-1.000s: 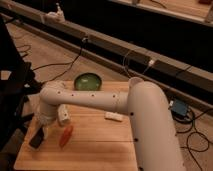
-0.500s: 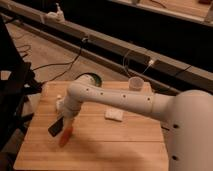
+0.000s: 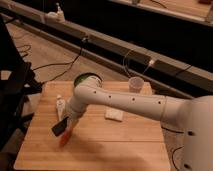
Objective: Place the eraser in the ceramic cup
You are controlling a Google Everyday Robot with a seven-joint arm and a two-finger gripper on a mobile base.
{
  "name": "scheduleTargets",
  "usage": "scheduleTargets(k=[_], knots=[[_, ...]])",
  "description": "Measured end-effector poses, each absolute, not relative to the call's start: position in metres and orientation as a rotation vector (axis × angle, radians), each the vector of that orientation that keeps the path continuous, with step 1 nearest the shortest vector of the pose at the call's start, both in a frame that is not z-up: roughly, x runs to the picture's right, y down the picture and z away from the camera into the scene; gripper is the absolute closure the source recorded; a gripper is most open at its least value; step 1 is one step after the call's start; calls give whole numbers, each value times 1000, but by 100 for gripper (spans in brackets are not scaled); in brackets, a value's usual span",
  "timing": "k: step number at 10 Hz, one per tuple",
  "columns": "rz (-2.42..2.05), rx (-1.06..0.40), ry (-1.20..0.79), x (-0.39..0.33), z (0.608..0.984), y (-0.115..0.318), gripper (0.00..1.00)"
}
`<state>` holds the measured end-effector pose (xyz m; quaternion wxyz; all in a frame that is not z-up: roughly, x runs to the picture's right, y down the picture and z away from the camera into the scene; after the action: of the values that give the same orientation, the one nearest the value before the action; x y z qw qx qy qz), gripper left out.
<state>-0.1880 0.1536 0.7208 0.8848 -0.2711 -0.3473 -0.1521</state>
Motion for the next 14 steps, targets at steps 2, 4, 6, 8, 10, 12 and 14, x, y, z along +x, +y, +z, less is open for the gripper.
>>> scheduleTargets(k=[2, 4, 6, 8, 10, 12, 14], knots=[[-306, -563, -708, -183, 724, 151, 100], [-245, -547, -649, -150, 740, 130, 100], [-188, -533, -579, -112, 753, 105, 100], [-124, -509, -497, -67, 760, 75, 100], [-63, -482, -431, -30, 762, 49, 100], [18, -448, -353, 18, 761, 20, 100], [73, -428, -327, 39, 760, 8, 100]])
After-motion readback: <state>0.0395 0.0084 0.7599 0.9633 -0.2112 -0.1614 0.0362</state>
